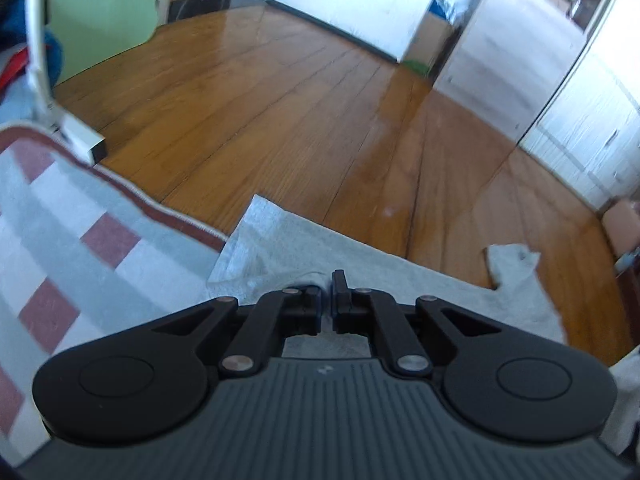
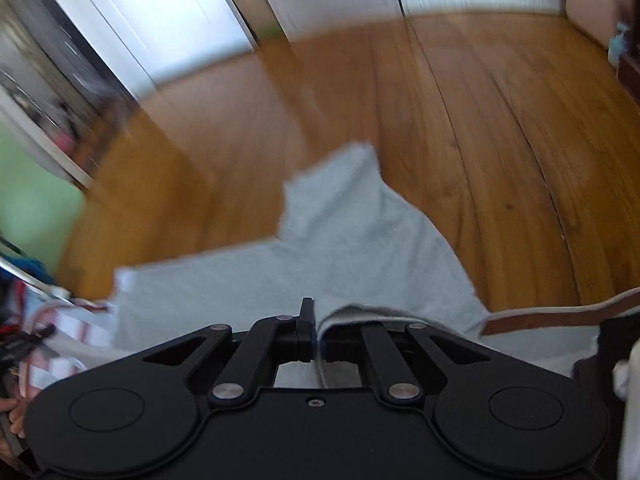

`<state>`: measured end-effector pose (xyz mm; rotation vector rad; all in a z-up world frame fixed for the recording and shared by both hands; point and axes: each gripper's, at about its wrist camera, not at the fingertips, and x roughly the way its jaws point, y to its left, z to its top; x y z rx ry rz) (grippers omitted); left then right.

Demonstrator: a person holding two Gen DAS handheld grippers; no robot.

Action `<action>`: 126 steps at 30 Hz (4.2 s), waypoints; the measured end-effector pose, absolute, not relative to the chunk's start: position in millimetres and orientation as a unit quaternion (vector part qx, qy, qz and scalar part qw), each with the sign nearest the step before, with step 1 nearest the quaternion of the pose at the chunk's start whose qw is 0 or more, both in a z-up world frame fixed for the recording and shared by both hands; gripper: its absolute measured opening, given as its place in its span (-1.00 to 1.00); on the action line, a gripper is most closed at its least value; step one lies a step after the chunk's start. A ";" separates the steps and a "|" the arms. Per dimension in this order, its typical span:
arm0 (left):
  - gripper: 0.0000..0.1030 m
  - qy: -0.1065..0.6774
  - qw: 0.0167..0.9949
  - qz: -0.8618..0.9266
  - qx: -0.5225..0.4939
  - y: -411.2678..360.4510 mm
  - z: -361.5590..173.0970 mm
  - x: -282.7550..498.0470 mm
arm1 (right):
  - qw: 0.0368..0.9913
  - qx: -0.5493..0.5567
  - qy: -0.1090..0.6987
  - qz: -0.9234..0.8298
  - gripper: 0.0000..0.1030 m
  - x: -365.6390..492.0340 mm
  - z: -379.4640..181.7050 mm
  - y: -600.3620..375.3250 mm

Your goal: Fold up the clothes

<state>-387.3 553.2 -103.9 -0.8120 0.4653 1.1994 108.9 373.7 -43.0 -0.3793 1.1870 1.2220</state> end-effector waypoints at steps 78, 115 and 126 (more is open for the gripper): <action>-0.11 0.196 0.721 0.558 -0.360 689.5 -239.2 -377.0 | 0.747 -0.215 0.296 0.555 -0.97 28.6 -171.5 558.5; -1.00 0.221 0.758 0.574 -0.218 671.7 -217.6 -353.6 | 0.735 -0.150 0.271 0.604 -0.97 38.1 -126.6 533.5; -0.89 0.202 0.753 0.535 -0.325 700.0 -238.9 -410.7 | 0.714 -0.234 0.339 0.566 -0.87 34.7 -189.7 596.4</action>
